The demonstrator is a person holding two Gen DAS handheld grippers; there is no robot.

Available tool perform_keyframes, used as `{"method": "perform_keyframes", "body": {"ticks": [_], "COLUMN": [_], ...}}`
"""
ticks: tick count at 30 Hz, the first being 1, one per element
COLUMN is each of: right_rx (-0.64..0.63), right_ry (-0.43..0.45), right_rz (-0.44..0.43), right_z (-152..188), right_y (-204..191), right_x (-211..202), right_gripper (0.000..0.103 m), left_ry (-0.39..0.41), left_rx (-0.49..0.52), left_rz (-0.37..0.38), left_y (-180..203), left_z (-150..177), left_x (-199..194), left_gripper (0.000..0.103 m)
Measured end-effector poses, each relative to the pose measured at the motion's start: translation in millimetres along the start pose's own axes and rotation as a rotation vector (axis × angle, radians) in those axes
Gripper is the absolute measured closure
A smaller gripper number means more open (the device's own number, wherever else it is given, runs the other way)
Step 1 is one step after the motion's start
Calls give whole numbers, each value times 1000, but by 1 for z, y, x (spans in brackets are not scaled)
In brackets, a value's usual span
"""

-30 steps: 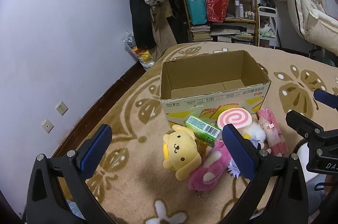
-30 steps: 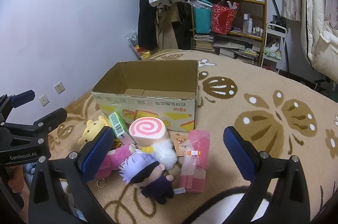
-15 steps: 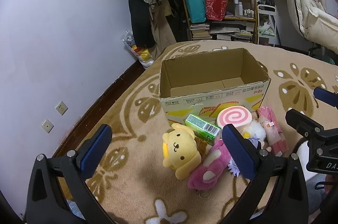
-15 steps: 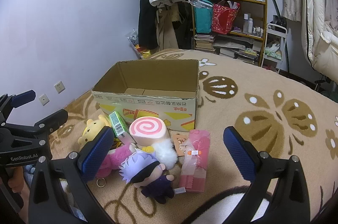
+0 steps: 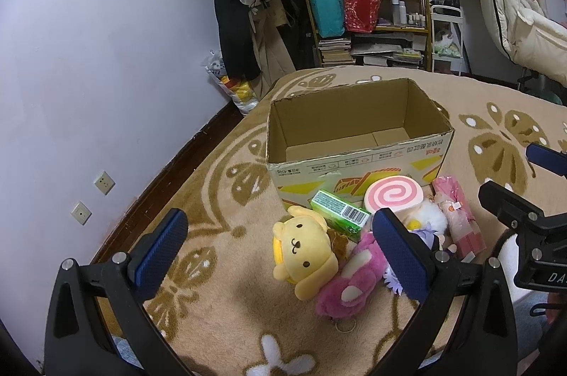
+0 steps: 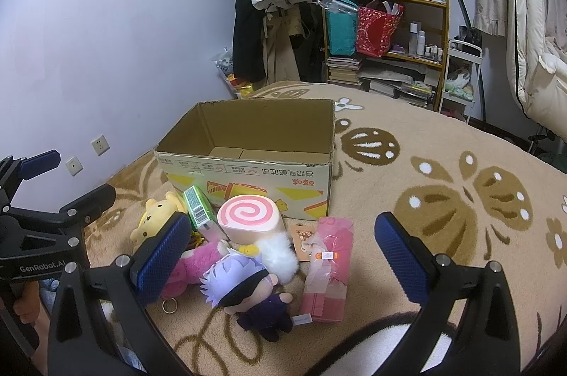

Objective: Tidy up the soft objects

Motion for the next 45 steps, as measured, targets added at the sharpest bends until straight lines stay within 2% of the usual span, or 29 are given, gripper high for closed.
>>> {"method": "perform_keyframes", "body": {"ticks": [26,29,34,45], "right_rx": [1,13,23,64], "right_ry": [-2,-10,-28,-92], "right_rz": [1,-1,-3,-4], "right_z": [0,3,2,-5], "right_y": [0,2,6,18], "right_x": [0,2,9,33], "right_gripper": [0,0,0,0], "left_ry": [-15,-44,-50,-172], "left_rx": [19,-7,-7,-87], "left_rz": [15,58,7,-7], "left_y": [-1,-6,-11,-33], "left_z": [1,-2,-8,-17], "left_x": [5,8,18,63], "left_gripper": [0,0,0,0]}}
Point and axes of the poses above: each gripper's, at about its wrist camera, not at the fingertips, and x roughly the way its jaws point, y to its right, z to its underside, the point moved 2 cm from there along x, roughly the way its jaws point, and after that the axes turned 8 degrees about -x, right-handed, at the moved point
